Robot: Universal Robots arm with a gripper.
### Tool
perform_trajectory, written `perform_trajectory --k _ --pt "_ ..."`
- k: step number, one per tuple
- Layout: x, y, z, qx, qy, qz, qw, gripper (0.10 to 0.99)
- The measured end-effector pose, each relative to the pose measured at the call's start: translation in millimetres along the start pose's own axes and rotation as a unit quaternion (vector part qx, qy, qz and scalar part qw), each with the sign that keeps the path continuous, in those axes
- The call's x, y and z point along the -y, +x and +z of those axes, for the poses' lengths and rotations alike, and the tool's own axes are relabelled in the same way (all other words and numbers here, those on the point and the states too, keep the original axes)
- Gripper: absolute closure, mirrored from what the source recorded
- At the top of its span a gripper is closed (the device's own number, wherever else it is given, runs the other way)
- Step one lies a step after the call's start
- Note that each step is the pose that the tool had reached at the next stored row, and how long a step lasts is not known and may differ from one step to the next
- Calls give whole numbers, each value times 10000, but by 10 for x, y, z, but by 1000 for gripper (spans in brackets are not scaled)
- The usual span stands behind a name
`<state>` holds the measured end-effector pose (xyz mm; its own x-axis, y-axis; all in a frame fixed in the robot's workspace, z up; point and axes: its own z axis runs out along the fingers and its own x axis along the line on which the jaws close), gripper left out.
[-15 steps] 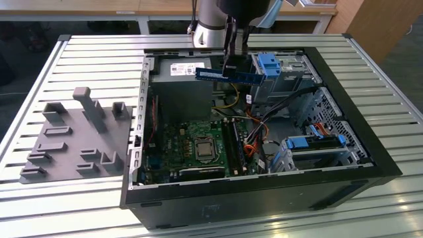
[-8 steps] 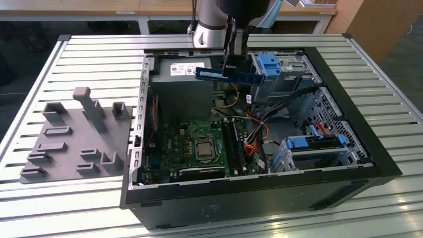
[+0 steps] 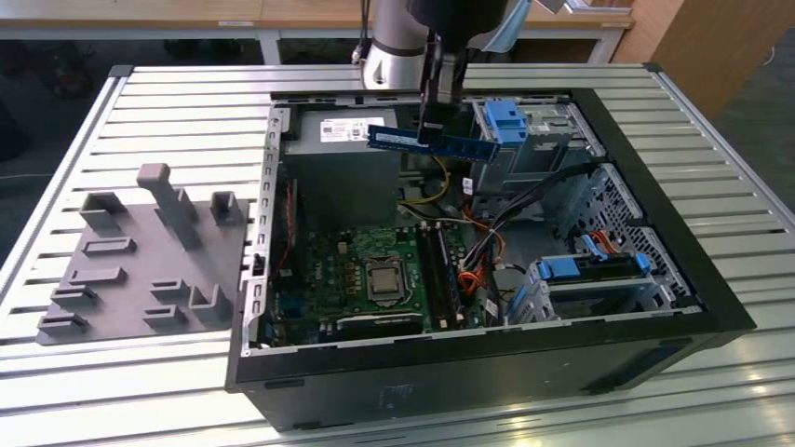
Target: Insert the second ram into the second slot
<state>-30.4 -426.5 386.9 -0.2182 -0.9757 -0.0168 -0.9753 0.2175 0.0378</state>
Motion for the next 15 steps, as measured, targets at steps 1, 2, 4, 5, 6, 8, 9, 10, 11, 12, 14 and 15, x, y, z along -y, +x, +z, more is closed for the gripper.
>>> perform_trajectory --k 1,2,4,5,6,8,9,10,11,12,14,15 --pt "0 0 0 0 0 16 10000 965" --pt "0 0 0 1 1 37 10000 965" --pt "0 0 0 3 1 74 10000 965" --pt "0 0 0 3 1 91 10000 965" --pt "0 0 0 4 2 109 9999 965" --pt "0 0 1 6 3 146 9999 965" --pt "0 0 0 6 3 166 9999 965" --pt "0 0 0 7 3 184 9998 965" --pt "0 0 1 8 3 201 9998 965" --pt "0 0 1 8 4 219 9998 965" --pt "0 0 1 9 4 254 9997 965" --pt "0 0 1 10 5 271 9996 965"
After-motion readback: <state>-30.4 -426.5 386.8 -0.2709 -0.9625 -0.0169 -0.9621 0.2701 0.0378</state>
